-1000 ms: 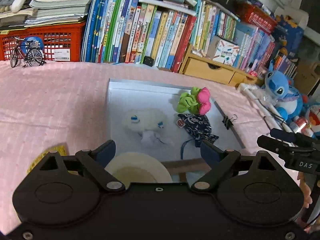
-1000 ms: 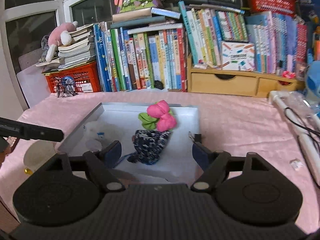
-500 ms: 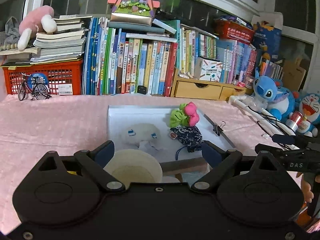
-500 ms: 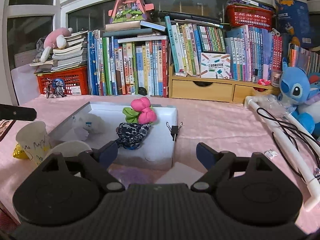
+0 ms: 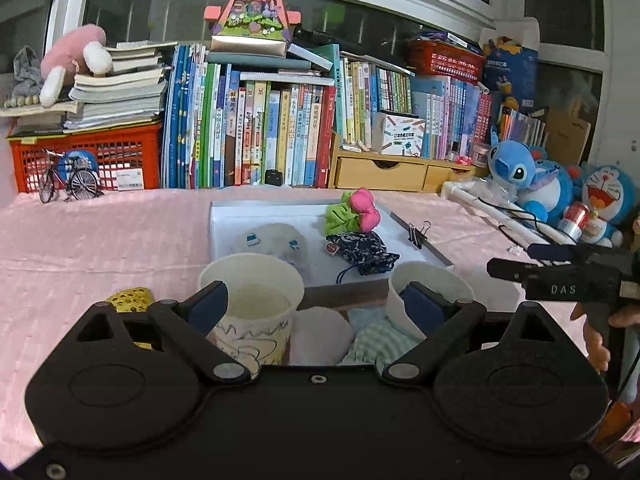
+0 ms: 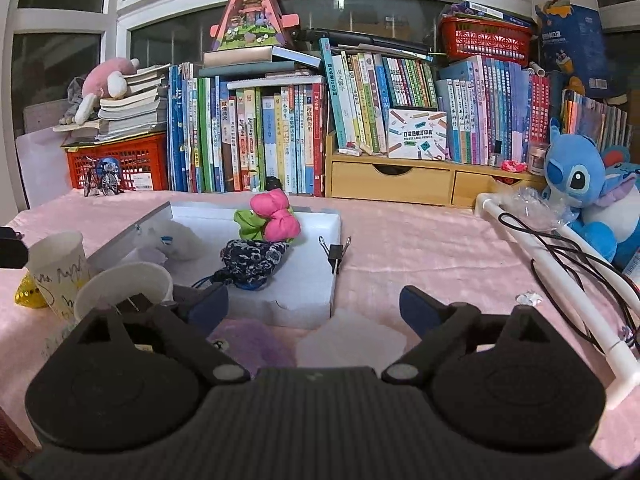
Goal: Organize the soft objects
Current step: 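Move both open tools back from the tray toward the remaining soft items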
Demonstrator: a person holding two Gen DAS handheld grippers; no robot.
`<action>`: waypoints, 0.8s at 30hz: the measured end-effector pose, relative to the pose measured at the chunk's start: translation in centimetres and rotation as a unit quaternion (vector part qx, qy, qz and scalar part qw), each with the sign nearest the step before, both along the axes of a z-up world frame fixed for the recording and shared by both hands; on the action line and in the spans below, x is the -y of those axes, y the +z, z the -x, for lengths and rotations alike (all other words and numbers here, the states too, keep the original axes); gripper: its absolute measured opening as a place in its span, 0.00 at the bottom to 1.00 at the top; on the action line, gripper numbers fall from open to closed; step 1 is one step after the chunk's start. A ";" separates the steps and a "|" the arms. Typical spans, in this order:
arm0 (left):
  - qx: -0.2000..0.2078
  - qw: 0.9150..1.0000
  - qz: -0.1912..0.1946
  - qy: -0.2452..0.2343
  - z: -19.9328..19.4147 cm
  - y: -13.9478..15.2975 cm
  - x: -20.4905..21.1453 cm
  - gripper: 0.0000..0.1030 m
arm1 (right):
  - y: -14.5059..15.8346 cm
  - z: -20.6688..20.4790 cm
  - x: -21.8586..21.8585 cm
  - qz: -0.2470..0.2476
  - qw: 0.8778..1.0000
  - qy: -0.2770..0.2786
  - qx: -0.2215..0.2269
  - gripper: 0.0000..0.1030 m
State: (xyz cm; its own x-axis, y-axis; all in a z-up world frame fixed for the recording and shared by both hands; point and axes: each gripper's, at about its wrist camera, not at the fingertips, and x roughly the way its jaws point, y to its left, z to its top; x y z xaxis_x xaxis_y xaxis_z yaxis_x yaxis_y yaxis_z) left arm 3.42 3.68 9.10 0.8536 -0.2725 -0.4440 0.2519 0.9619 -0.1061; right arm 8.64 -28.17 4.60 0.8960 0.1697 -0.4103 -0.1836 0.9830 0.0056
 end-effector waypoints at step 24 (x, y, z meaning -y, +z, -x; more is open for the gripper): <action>-0.033 0.999 -0.027 0.000 2.3 -5.7 2.5 0.92 | -3.2 -0.2 1.0 0.001 0.999 -0.033 -0.022 0.98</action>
